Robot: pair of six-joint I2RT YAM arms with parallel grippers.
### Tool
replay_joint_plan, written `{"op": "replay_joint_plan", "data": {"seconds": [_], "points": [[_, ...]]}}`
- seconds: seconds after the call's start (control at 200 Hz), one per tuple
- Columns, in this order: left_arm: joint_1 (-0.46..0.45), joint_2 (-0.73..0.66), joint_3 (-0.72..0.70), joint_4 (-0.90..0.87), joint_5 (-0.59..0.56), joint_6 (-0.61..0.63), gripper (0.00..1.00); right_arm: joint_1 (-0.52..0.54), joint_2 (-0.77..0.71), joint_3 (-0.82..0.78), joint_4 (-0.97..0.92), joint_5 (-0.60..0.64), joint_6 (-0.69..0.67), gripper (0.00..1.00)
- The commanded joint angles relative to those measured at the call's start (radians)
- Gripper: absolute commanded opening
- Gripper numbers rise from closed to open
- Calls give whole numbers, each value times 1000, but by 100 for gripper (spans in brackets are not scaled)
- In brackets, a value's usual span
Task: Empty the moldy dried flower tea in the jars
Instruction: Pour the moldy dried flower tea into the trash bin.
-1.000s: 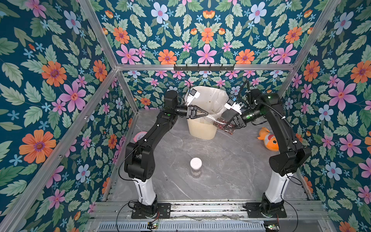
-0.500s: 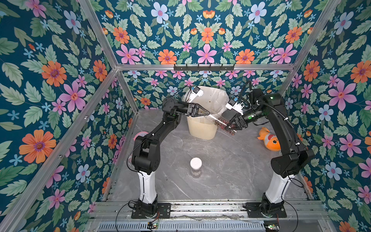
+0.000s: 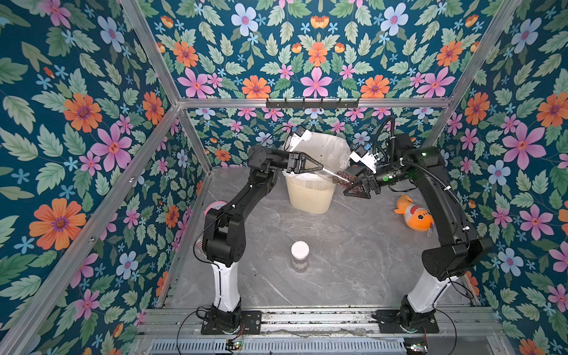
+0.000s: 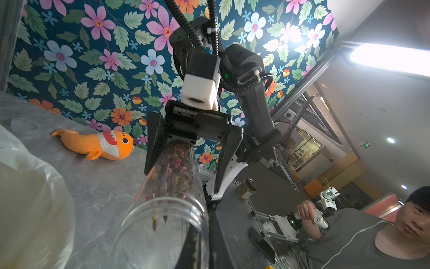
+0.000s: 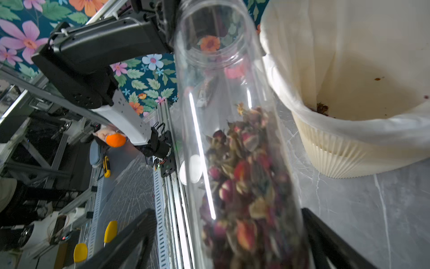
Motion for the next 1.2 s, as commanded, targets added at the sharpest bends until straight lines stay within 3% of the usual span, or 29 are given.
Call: {"op": "replay_joint_plan", "data": {"seconds": [0.0, 0.13, 0.175, 0.32, 0.515, 0.66, 0.745, 0.945, 1.195], "points": [[19, -29, 23, -275, -92, 292, 0, -28, -42, -48, 148, -31, 137, 98], [22, -29, 199, -1049, -202, 894, 0, -75, -102, -111, 308, -48, 298, 99], [22, -10, 268, -1195, -234, 982, 0, -99, -129, -152, 395, -39, 394, 99], [25, 7, 255, -1044, -291, 860, 0, -158, -226, -340, 738, -20, 716, 99], [23, 24, 252, -950, -372, 792, 0, -167, -305, -578, 1180, 59, 1144, 99], [21, 35, 264, -935, -411, 764, 0, -168, -328, -782, 1568, 236, 1562, 98], [14, 37, 272, -946, -424, 766, 0, -164, -317, -850, 1708, 322, 1736, 97], [-26, 49, 309, -982, -457, 797, 0, -88, -298, -885, 1808, 480, 1920, 97], [-51, 77, 335, -924, -463, 759, 0, -17, -205, -870, 1930, 586, 2076, 97]]}}
